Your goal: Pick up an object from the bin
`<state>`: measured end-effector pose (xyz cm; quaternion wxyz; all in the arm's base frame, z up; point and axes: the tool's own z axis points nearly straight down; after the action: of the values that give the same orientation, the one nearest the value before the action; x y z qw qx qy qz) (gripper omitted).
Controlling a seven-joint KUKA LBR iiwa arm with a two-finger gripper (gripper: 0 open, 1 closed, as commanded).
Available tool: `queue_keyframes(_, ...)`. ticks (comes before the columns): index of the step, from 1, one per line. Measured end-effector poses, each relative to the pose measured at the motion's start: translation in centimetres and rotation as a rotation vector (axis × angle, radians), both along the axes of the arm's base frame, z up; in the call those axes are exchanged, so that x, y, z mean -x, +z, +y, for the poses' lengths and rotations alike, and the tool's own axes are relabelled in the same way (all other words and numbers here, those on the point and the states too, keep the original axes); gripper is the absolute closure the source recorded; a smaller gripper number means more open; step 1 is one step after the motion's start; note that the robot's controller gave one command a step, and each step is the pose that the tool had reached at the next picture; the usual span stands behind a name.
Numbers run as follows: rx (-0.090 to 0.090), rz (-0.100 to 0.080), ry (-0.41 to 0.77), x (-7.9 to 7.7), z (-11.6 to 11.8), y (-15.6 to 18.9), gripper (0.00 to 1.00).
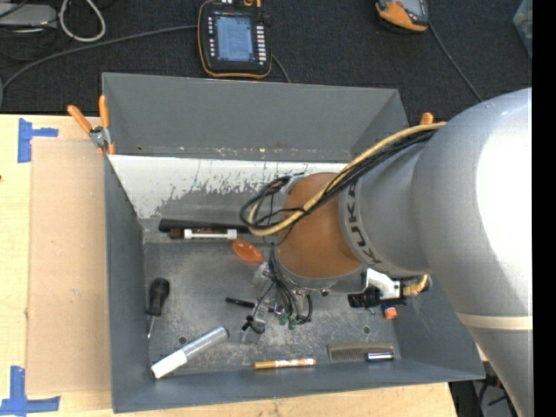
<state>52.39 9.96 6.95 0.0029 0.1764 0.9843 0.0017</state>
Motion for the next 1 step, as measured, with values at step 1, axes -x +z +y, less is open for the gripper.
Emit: queue_keyframes(1,0.000,0.015,0.245,-2.14,-0.66,0.18,1.00)
